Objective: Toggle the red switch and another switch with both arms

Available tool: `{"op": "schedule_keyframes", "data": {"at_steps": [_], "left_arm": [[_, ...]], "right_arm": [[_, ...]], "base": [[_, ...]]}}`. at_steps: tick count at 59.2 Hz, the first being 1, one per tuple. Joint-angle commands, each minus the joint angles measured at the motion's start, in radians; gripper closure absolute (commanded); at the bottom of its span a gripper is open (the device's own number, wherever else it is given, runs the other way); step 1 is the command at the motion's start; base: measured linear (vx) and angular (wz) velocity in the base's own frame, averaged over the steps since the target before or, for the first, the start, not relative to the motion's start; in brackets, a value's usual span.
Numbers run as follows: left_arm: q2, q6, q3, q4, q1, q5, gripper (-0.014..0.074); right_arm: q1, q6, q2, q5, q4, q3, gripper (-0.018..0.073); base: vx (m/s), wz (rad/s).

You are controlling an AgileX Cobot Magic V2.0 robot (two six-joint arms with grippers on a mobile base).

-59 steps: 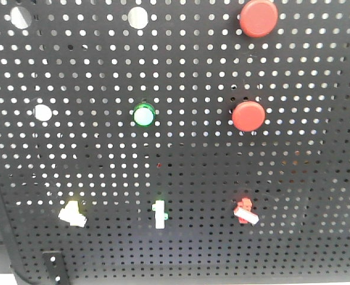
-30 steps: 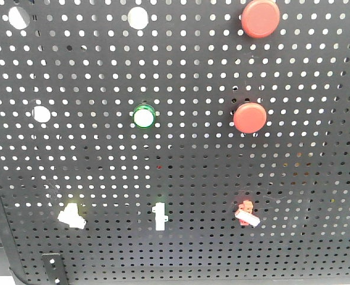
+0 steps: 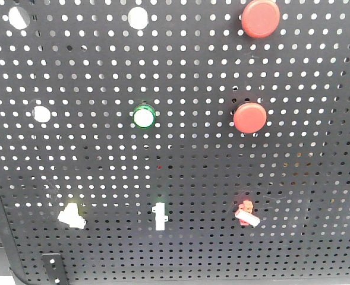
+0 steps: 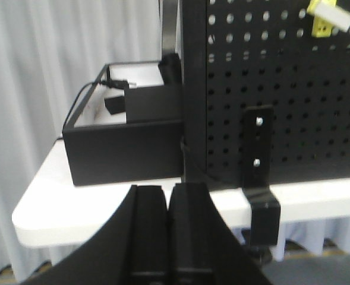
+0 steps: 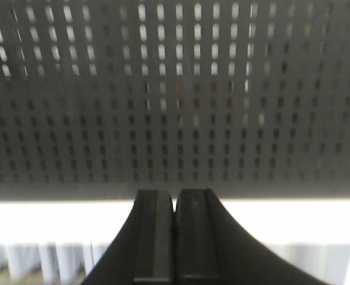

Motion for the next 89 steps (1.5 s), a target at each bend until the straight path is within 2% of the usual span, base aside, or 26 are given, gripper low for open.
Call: {"op": "schedule_keyframes", "data": {"at_steps": [1, 10, 13, 17, 22, 29, 34, 40, 50, 55, 68, 73, 83, 89], "left_arm": [[-0.009, -0.003, 0.013, -0.007, 0.001, -0.138, 0.0594], [-0.009, -0.005, 0.003, -0.007, 0.001, -0.340, 0.0594], [-0.009, -0.005, -0.023, -0.007, 0.001, -0.443, 0.0594], [-0.009, -0.005, -0.100, -0.007, 0.001, -0.497, 0.0594], [0.005, -0.005, -0.264, -0.007, 0.001, -0.447, 0.0594], [0.103, 0.022, -0.503, -0.005, 0.001, -0.263, 0.0594], [0.190, 0.062, -0.615, -0.005, 0.001, -0.142, 0.0594], [0.275, 0.066, -0.667, -0.007, 0.001, -0.039, 0.0594], [0.388, 0.047, -0.649, -0.008, 0.001, 0.051, 0.0594], [0.437, 0.048, -0.631, -0.020, 0.001, 0.058, 0.0594], [0.530, 0.051, -0.619, -0.173, -0.006, 0.018, 0.0594], [0.566, 0.061, -0.619, -0.207, -0.024, 0.002, 0.0594], [0.653, 0.110, -0.619, -0.217, -0.098, -0.048, 0.0594], [0.703, 0.163, -0.619, -0.217, -0.165, -0.140, 0.0594]], "right_arm": [[-0.007, -0.009, -0.007, -0.186, -0.006, 0.005, 0.0566], [-0.007, 0.001, -0.007, -0.370, -0.002, -0.023, 0.0566], [-0.007, 0.023, -0.007, -0.363, -0.003, -0.070, 0.0566], [-0.007, 0.026, 0.002, -0.306, -0.009, -0.157, 0.0566], [-0.007, 0.019, 0.054, -0.208, -0.009, -0.306, 0.0566], [-0.007, 0.020, 0.171, -0.133, -0.008, -0.475, 0.0566], [-0.007, 0.020, 0.251, -0.132, -0.008, -0.546, 0.0566], [-0.007, 0.020, 0.323, -0.138, -0.008, -0.567, 0.0566], [-0.007, 0.024, 0.409, -0.106, -0.005, -0.565, 0.0566], [-0.007, 0.024, 0.444, -0.082, -0.005, -0.565, 0.0566], [-0.007, 0.024, 0.527, -0.050, -0.005, -0.565, 0.0566], [-0.007, 0.024, 0.545, -0.056, -0.005, -0.565, 0.0566], [-0.007, 0.024, 0.554, -0.056, -0.005, -0.565, 0.0566], [-0.007, 0.024, 0.554, -0.056, -0.005, -0.565, 0.0566]], "base": [[0.00, 0.00], [0.00, 0.00], [0.00, 0.00], [0.00, 0.00], [0.00, 0.00], [0.00, 0.00], [0.00, 0.00], [0.00, 0.00], [0.00, 0.00], [0.00, 0.00], [0.00, 0.00], [0.00, 0.00], [0.00, 0.00], [0.00, 0.00]]}}
